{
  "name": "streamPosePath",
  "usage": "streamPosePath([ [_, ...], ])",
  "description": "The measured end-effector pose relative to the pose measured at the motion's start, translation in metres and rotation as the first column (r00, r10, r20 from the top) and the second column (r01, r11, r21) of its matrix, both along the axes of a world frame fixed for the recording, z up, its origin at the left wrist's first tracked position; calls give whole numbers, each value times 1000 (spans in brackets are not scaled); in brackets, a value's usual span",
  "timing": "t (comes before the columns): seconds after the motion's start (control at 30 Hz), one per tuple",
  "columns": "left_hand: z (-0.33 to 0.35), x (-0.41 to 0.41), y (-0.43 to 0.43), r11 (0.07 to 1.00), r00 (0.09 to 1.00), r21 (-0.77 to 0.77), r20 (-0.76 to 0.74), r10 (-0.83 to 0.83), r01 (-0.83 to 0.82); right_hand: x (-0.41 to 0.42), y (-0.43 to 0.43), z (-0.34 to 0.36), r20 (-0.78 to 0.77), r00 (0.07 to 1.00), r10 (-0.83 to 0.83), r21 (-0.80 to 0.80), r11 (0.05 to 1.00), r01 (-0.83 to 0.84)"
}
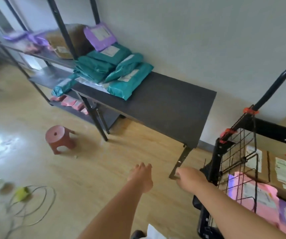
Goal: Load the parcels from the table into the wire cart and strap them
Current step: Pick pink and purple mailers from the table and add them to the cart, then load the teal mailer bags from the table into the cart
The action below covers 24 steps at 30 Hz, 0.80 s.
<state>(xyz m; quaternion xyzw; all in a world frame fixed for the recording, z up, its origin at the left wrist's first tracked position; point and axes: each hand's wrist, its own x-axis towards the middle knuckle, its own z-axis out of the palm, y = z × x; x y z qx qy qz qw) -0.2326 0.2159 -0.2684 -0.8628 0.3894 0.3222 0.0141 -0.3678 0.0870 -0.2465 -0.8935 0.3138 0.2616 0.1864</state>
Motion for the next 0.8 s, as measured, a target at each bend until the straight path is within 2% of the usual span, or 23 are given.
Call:
streamPosePath([
  [0.13, 3, 32, 35, 997, 997, -26, 8, 72, -72, 33, 30, 5, -23, 999, 29, 12, 1000, -28],
  [0.27, 6, 51, 53, 985, 989, -97, -46, 137, -141, 62, 40, 14, -20, 998, 56, -17, 998, -56],
  [0.4, 12, 71, 51, 945, 970, -220, -89, 227, -242, 102, 39, 24, 50, 995, 85, -57, 995, -83],
  [0.63, 20, 130, 42, 885, 936, -308, -100, 336, -350, 169, 39, 23, 120, 993, 18, -35, 999, -14],
  [0.8, 25, 189, 17, 851, 920, -356, -74, 386, -386, 234, 10, 27, 197, 980, -16, -93, 995, 35],
])
